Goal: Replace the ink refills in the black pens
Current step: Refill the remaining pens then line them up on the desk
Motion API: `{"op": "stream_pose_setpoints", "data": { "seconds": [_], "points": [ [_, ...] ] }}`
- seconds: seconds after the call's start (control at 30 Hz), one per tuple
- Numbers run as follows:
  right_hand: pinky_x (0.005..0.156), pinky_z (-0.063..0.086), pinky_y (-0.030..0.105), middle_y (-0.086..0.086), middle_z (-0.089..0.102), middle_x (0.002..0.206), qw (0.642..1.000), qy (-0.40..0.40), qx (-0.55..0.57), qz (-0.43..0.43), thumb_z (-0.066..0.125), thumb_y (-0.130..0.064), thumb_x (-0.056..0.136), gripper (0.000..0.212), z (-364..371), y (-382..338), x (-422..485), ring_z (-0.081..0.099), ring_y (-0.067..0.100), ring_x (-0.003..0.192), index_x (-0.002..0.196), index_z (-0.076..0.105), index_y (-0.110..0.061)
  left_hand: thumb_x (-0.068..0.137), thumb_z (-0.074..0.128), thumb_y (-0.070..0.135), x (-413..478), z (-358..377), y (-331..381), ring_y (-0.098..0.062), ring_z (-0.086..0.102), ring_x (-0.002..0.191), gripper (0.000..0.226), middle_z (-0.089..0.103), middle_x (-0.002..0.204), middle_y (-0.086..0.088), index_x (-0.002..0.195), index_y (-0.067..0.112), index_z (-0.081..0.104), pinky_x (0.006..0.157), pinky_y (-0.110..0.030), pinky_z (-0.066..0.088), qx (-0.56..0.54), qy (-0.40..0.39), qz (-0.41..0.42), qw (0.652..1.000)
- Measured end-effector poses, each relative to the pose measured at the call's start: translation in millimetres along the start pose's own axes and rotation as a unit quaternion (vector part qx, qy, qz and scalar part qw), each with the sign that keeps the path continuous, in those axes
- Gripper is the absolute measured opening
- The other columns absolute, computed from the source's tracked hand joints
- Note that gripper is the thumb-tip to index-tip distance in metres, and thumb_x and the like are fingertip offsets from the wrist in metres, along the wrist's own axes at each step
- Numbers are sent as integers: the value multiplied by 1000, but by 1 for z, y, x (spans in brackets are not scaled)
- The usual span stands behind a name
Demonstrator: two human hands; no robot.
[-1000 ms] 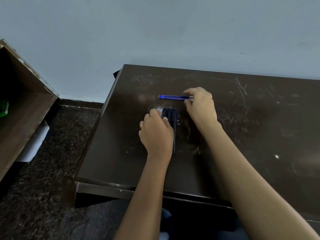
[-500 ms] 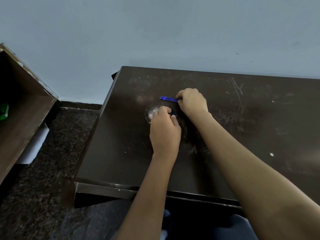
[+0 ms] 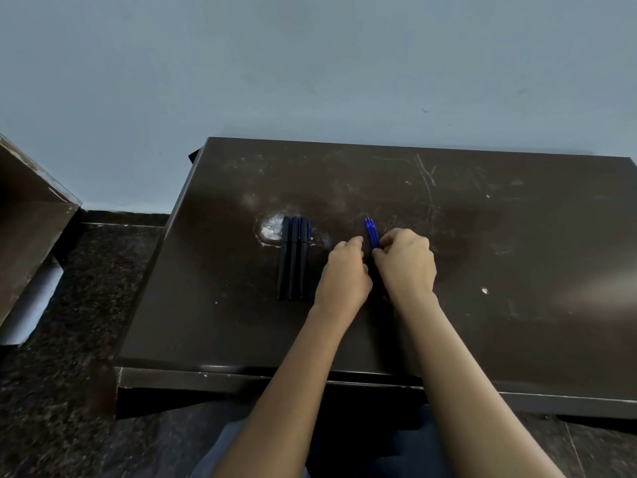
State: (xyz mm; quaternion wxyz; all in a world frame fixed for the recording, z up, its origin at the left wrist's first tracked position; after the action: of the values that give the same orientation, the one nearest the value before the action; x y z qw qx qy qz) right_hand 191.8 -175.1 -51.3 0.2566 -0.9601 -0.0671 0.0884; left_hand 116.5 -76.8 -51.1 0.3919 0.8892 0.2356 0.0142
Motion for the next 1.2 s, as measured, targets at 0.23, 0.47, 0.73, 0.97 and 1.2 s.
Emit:
{"op": "stream_pose_setpoints", "data": {
  "seconds": [0.23, 0.47, 0.73, 0.97, 1.2],
  "points": [
    [77, 56, 39, 7, 69, 99, 996, 5, 87, 30, 65, -17, 80, 21, -1, 18, -5, 67, 29, 90, 100, 69, -17, 76, 76, 17, 0, 22, 4, -23, 57, 106, 75, 50, 124, -8, 141, 11, 39, 92, -38, 51, 17, -68, 26, 997],
    [80, 56, 40, 7, 72, 95, 989, 14, 142, 46, 66, -15, 80, 16, -3, 24, -4, 67, 27, 90, 94, 72, -17, 67, 82, 31, 2, 31, 3, -26, 52, 117, 99, 42, 132, -7, 148, 15, 27, 94, -44, 50, 59, -86, 50, 993],
    [72, 56, 36, 6, 71, 91, 989, 20, 142, 43, 59, -10, 83, 16, -7, 22, -3, 67, 26, 84, 88, 72, -18, 70, 81, 31, 4, 31, 5, -27, 53, 110, 97, 43, 128, -7, 148, 16, 27, 91, -43, 50, 76, -82, 69, 991],
    [71, 58, 40, 7, 70, 86, 989, 22, 143, 41, 59, -8, 84, 17, -7, 21, -1, 67, 26, 80, 83, 71, -19, 72, 79, 30, 6, 30, 6, -25, 54, 104, 88, 43, 125, -4, 145, 15, 32, 89, -41, 52, 77, -73, 78, 991],
    [73, 58, 41, 10, 71, 89, 988, 28, 147, 45, 57, -8, 84, 17, -6, 21, 1, 67, 28, 83, 87, 73, -16, 71, 80, 32, 8, 30, 6, -24, 54, 105, 93, 41, 128, -2, 147, 15, 29, 86, -43, 53, 88, -67, 89, 990]
  ]
}}
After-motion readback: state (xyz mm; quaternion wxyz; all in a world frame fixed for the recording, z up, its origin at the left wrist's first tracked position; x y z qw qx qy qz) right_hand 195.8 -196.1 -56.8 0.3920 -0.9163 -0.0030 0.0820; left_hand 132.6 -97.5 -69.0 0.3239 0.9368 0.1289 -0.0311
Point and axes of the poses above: each hand's wrist, its own x-axis towards the middle knuckle, its own z-axis out of the palm, y = z × x, the point moved 10 cm from there along x, towards the middle knuckle
